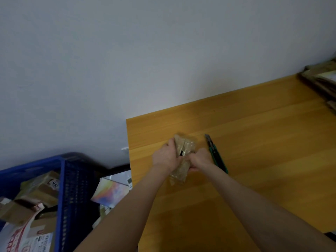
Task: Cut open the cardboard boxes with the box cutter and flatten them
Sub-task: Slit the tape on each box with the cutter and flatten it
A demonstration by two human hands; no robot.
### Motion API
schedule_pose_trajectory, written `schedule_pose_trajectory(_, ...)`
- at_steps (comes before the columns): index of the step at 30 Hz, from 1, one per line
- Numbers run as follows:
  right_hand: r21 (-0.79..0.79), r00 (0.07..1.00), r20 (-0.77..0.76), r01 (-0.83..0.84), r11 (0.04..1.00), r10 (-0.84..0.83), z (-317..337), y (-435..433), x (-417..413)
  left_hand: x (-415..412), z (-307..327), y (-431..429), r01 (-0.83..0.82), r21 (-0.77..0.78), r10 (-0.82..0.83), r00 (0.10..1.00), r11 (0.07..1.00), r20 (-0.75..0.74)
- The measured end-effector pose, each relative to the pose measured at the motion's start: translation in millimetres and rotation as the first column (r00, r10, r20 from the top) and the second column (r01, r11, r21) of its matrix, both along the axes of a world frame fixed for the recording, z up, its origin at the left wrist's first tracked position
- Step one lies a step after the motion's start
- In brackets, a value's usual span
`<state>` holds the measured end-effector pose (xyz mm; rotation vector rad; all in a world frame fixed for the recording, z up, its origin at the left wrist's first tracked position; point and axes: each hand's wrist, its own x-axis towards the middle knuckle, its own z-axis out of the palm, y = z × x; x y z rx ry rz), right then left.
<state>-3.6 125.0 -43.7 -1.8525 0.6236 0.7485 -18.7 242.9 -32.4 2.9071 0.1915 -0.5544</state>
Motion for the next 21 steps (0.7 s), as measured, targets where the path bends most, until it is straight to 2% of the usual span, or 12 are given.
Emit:
schedule_pose_trajectory(6,-0.068,0.998,0.016,-0.056,0.996,0.057,0.0,0.3,-0.2,11.9,2.6,-24.7,0.037,0.226,-0.026,0.998,0.973,-0.05)
schedule_pose_trajectory(9,-0.061,0.999,0.023,-0.045,0.997,0.047,-0.1,-2.3,-1.5,14.9,5.0,-25.6,0.081,0.225,-0.067,0.995,0.971,-0.068)
schedule_pose_trajectory(15,-0.049,0.999,0.031,-0.013,0.999,0.015,-2.0,-10.0,-9.2,15.1,28.6,12.5,-0.016,-0.13,-0.003,0.99,0.991,-0.142)
schedule_pose_trajectory(17,-0.087,0.998,0.039,-0.047,0.995,0.051,-1.9,-17.0,-10.9,12.2,33.0,23.6,-0.102,-0.321,0.056,0.987,0.941,-0.15)
schedule_pose_trajectory(19,-0.091,0.996,0.051,-0.072,0.993,0.077,-5.6,-22.7,-15.5,5.6,36.4,29.7,-0.2,-0.496,0.112,0.973,0.845,-0.203)
schedule_pose_trajectory(21,-0.145,0.987,0.105,-0.108,0.984,0.124,-5.3,-23.2,-21.3,0.4,38.0,27.3,-0.209,-0.529,0.129,0.974,0.823,-0.185)
